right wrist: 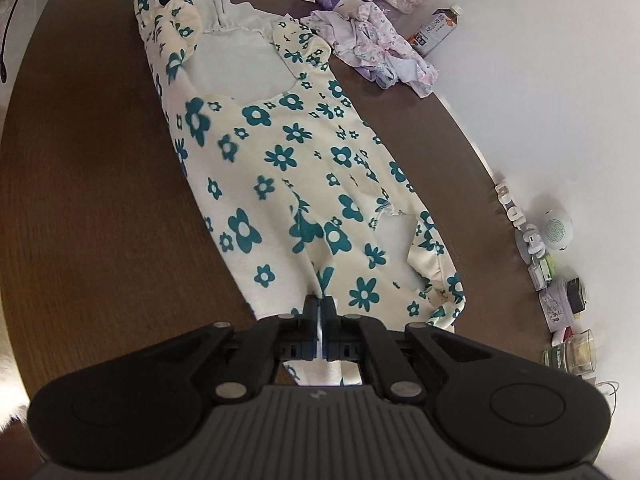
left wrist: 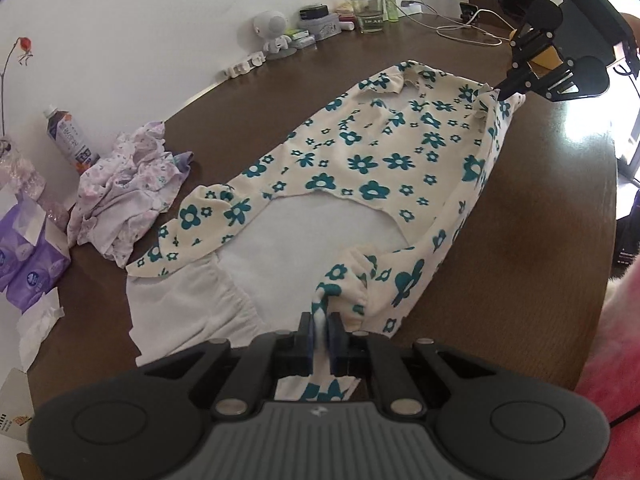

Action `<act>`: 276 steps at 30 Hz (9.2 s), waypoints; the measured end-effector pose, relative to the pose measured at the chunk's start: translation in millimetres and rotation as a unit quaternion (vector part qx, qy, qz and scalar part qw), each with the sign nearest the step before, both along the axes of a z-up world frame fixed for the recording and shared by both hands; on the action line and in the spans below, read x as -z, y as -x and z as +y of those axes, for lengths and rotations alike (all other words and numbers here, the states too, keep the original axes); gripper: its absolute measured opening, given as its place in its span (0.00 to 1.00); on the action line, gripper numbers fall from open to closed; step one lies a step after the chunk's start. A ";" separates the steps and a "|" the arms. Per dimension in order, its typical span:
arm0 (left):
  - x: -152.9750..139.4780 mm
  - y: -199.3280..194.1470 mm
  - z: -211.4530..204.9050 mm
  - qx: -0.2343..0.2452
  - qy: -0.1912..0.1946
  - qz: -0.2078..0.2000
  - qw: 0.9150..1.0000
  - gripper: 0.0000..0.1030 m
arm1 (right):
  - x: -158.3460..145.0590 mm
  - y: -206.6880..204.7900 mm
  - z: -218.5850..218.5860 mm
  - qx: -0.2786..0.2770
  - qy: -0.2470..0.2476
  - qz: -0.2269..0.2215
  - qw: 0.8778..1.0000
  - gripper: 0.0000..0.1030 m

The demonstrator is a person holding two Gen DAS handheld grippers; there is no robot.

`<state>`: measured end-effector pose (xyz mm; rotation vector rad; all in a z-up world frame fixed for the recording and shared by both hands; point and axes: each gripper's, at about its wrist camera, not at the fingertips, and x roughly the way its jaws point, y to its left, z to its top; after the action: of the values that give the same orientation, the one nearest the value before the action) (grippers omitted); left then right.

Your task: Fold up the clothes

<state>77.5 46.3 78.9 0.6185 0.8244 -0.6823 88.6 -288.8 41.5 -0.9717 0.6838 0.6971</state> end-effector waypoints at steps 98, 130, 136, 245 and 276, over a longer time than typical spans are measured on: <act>60.6 -3.7 137.0 -0.224 0.356 0.059 0.905 0.54 | 52.7 -8.3 10.1 0.352 -0.333 -0.012 0.875 0.27; 54.8 -22.5 92.7 -0.205 0.236 -0.047 0.949 0.09 | 53.6 1.1 12.2 0.363 -0.326 -0.034 0.872 0.38; 35.9 14.1 110.8 -0.172 0.297 -0.036 0.939 0.72 | 52.9 4.7 14.7 0.352 -0.325 -0.039 0.877 0.39; 57.2 -10.7 40.8 -0.107 0.342 0.008 0.933 0.47 | 48.0 -16.5 171.5 0.182 -0.356 0.096 0.911 0.27; 83.8 -19.2 48.3 -0.215 0.334 0.019 0.918 0.21 | 56.0 -27.1 -52.2 0.426 -0.322 -0.059 0.844 0.16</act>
<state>96.7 94.6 -4.8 -0.1965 0.6731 -0.5229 115.7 -341.0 -14.4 -0.0303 0.6255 0.0360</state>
